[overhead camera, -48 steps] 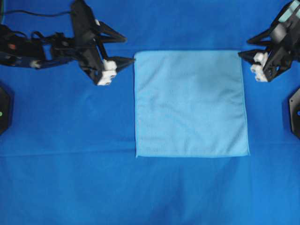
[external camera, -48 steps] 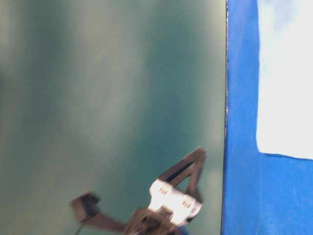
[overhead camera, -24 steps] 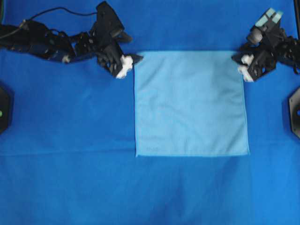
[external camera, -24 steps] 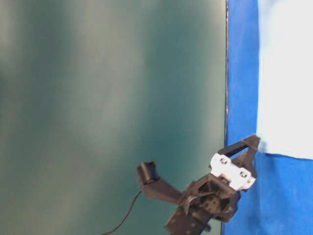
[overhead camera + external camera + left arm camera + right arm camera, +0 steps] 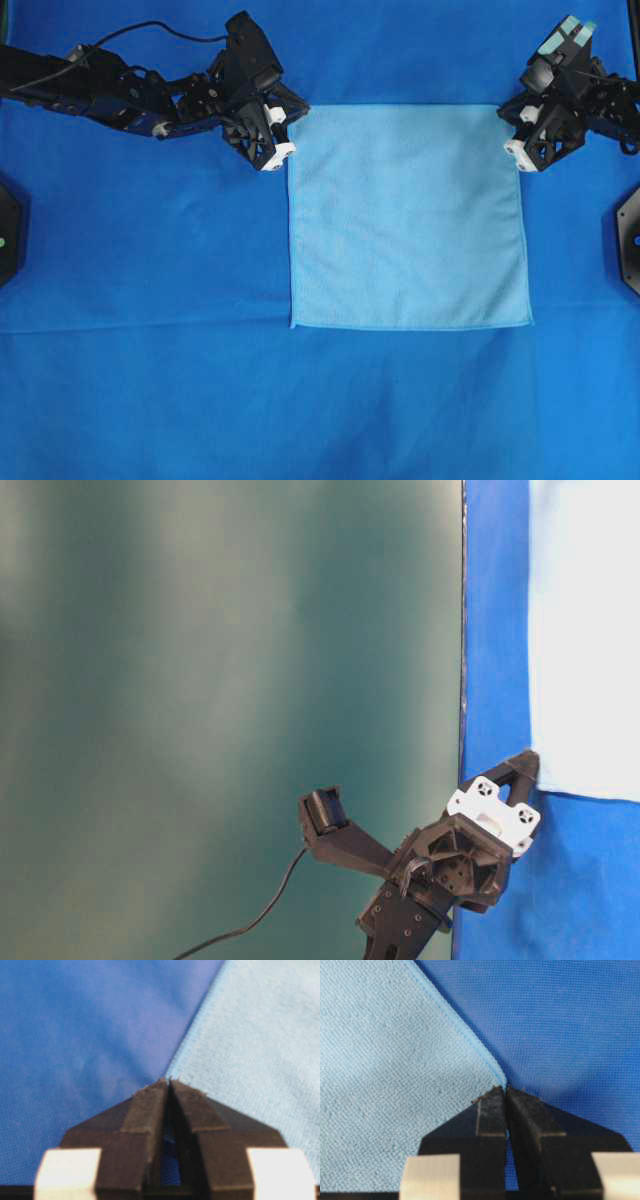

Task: Fold the light blue towel.
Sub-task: 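Move both grippers to the towel's far corners and pinch them, then lift the far corners and fold them toward the near edge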

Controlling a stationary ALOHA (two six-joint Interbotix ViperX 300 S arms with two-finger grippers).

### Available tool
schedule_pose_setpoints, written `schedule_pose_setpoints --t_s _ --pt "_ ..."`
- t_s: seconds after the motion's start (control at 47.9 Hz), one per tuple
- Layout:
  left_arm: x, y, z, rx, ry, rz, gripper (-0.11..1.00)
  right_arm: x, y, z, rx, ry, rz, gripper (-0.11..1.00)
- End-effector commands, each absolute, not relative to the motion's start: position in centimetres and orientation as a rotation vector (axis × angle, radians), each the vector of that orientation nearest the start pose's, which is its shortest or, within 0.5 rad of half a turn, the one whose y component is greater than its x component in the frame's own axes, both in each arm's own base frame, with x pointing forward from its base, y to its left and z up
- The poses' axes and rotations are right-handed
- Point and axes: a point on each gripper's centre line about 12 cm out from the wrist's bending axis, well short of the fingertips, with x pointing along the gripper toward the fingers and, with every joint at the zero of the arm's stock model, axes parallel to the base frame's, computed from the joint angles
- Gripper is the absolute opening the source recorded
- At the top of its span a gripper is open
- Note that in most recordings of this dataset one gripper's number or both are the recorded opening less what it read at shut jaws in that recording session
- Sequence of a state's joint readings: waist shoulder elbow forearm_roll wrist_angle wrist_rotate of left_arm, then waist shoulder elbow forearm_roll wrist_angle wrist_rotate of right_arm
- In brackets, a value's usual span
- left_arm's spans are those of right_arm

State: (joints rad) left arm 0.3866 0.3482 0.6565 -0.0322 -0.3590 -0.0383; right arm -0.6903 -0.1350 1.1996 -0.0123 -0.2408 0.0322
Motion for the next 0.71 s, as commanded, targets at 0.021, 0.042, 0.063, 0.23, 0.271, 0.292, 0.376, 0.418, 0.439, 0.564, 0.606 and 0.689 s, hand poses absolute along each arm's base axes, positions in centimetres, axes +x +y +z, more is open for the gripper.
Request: schedule_pose_setpoints --t_s 0.021,0.042,0.063,0.23,0.271,0.292,0.376,0.418,0.439,0.564,0.606,0.689 --pt "38.4 15.3 6.9 -0.167 0.633 0.388 0.01 19.0 -15.8 8.6 0.304 0.773 -0.661 0.02" --pt "38.4 15.3 7.0 -0.164 0.635 0.387 0.01 19.0 -15.8 8.6 0.308 0.772 -0.663 0.02" --pt "38.4 15.3 7.0 -0.163 0.635 0.388 0.01 19.0 -15.8 8.6 0.309 0.770 -0.664 0.02" --pt "38.6 15.6 8.6 -0.126 0.605 0.381 0.01 18.9 -15.7 9.3 0.317 0.741 -0.674 0.02" --pt "38.5 15.7 9.2 -0.115 0.594 0.382 0.01 18.9 -15.7 9.6 0.313 0.731 -0.676 0.02" --pt "38.5 15.8 9.5 -0.109 0.588 0.383 0.01 18.9 -15.7 9.9 0.311 0.723 -0.676 0.02" --pt "38.5 16.1 10.8 -0.085 0.569 0.383 0.01 18.8 -15.6 10.6 0.308 0.703 -0.680 0.02" --pt "38.5 16.1 11.4 -0.076 0.560 0.383 0.01 18.7 -15.5 11.1 0.303 0.693 -0.679 0.02" --pt "38.5 16.1 11.6 -0.071 0.554 0.383 0.01 18.7 -15.5 11.2 0.303 0.689 -0.681 0.02" --pt "38.6 16.1 12.1 -0.062 0.542 0.380 0.01 18.5 -15.4 12.0 0.302 0.675 -0.682 0.02" --pt "38.6 16.1 12.1 -0.063 0.543 0.380 0.01 18.5 -15.3 12.2 0.302 0.670 -0.683 0.02" --pt "38.6 16.0 12.1 -0.062 0.545 0.377 0.01 18.4 -15.2 12.4 0.299 0.663 -0.683 0.02"
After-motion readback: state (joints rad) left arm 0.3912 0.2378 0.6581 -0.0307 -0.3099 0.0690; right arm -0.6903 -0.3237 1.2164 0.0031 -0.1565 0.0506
